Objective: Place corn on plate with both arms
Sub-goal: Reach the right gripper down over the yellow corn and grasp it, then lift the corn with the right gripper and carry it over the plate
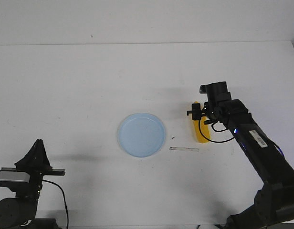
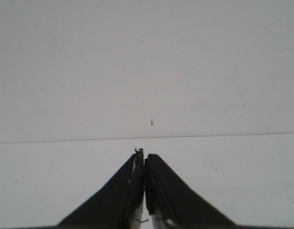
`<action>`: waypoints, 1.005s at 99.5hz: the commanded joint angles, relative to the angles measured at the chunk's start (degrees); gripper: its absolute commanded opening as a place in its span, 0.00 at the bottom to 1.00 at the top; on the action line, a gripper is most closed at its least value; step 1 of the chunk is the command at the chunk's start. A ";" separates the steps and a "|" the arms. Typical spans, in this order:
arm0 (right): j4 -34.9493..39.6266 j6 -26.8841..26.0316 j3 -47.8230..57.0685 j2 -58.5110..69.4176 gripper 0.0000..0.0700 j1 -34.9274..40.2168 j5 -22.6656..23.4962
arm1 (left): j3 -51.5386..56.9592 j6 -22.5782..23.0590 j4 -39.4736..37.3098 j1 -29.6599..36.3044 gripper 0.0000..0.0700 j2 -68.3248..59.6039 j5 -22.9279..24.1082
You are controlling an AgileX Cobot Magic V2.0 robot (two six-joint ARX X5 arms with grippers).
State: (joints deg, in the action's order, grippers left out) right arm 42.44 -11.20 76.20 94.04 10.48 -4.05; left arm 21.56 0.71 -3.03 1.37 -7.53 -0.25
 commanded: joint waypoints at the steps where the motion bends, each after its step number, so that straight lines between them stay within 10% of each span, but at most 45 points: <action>1: 0.66 -0.74 0.92 2.62 0.72 0.57 0.28 | 0.59 0.57 -0.94 -0.02 0.00 0.09 0.09; 64: 2.51 -0.31 0.66 9.03 0.78 1.57 1.07 | 0.59 0.55 -0.92 -0.02 0.00 0.09 0.07; 84: 2.80 -0.31 0.59 9.22 0.47 1.57 1.09 | 0.59 0.55 -0.92 -0.02 0.00 0.09 0.07; 100: 2.75 -0.31 0.59 9.22 0.47 1.57 1.11 | 0.59 0.57 -0.92 -0.02 0.00 0.09 0.09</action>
State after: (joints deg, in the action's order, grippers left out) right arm 45.43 -11.18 76.16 102.06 11.90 -2.92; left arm 21.56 0.71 -3.01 1.37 -7.53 -0.25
